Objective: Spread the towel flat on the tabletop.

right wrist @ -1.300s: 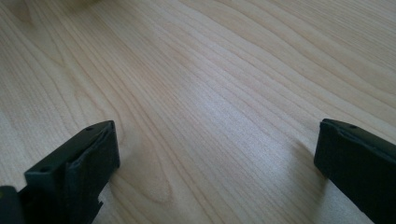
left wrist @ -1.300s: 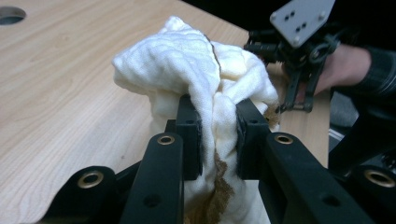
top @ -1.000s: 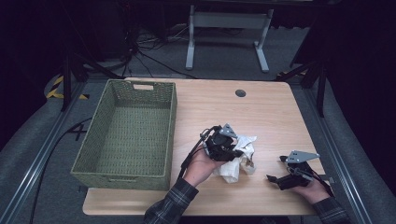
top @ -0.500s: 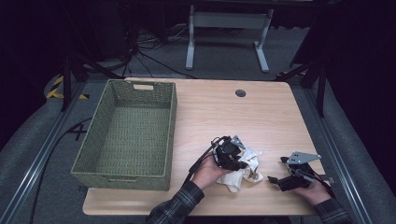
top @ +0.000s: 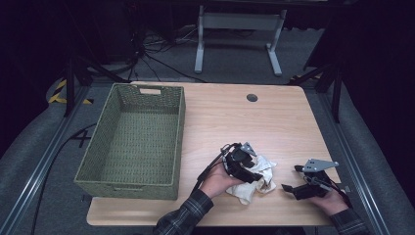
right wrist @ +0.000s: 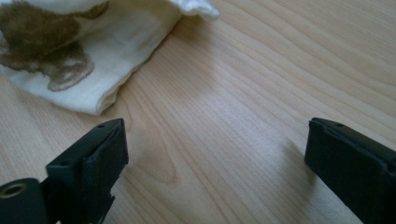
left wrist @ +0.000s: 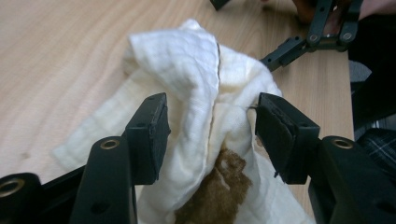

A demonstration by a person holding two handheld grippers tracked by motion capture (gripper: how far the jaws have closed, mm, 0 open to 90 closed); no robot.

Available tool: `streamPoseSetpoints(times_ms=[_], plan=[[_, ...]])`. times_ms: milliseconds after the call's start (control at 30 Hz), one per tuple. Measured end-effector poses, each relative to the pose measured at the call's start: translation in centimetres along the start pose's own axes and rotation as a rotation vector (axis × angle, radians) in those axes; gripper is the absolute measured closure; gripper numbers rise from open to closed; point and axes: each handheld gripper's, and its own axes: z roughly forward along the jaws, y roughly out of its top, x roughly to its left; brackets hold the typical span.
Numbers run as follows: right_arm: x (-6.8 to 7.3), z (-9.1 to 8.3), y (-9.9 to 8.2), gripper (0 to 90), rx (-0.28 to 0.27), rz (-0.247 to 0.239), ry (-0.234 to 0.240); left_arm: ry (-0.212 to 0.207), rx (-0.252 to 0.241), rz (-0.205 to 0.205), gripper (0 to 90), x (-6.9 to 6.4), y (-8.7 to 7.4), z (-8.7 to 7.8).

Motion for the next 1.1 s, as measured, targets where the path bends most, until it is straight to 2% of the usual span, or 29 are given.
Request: streamPoseSetpoints(times_ms=[133,267,333,367,500,600,633,667,767,900,967,1100], plan=[[-0.1,-0.4,0.2,12.9,-0.018,0.014,0.012,0.027,-0.022,0.003,47.5,0.3,-0.1,-1.4],[0.2,-0.8,0.5,19.2,-0.022,0.015,0.056,0.038,-0.027,0.003,52.4,0.4,-0.4,-1.9],[0.5,-1.0,0.9,23.8,-0.038,0.008,0.099,0.04,-0.013,0.011,54.3,0.3,-0.4,-2.0],[0.5,-1.0,0.9,23.8,-0.038,0.008,0.099,0.043,-0.003,0.016,54.3,0.2,-0.5,-2.0],[1.8,-0.7,1.5,32.2,-0.044,-0.025,0.218,0.052,0.033,0.036,54.9,-0.1,-0.9,-1.6],[2.5,-0.2,1.7,35.2,-0.022,-0.039,0.246,0.051,0.043,0.023,56.1,-0.1,-1.1,-1.2],[2.9,0.2,1.9,36.2,-0.009,-0.054,0.262,0.051,0.046,0.023,59.1,0.0,-1.1,-1.0],[3.2,0.4,2.0,36.6,-0.005,-0.068,0.269,0.054,0.055,0.034,61.2,0.0,-1.1,-1.0],[3.7,0.9,2.3,40.5,0.003,-0.089,0.278,0.063,0.054,0.027,68.6,0.2,-1.3,-0.8],[4.0,1.3,2.5,50.5,0.022,-0.113,0.278,0.063,0.071,0.012,80.3,0.3,-1.4,-0.7],[4.0,1.4,2.5,59.2,0.034,-0.116,0.279,0.06,0.067,0.011,84.2,0.4,-1.4,-0.7],[3.8,1.3,2.5,76.1,0.039,-0.119,0.281,0.06,0.047,0.0,86.0,0.3,-1.2,-1.2]])
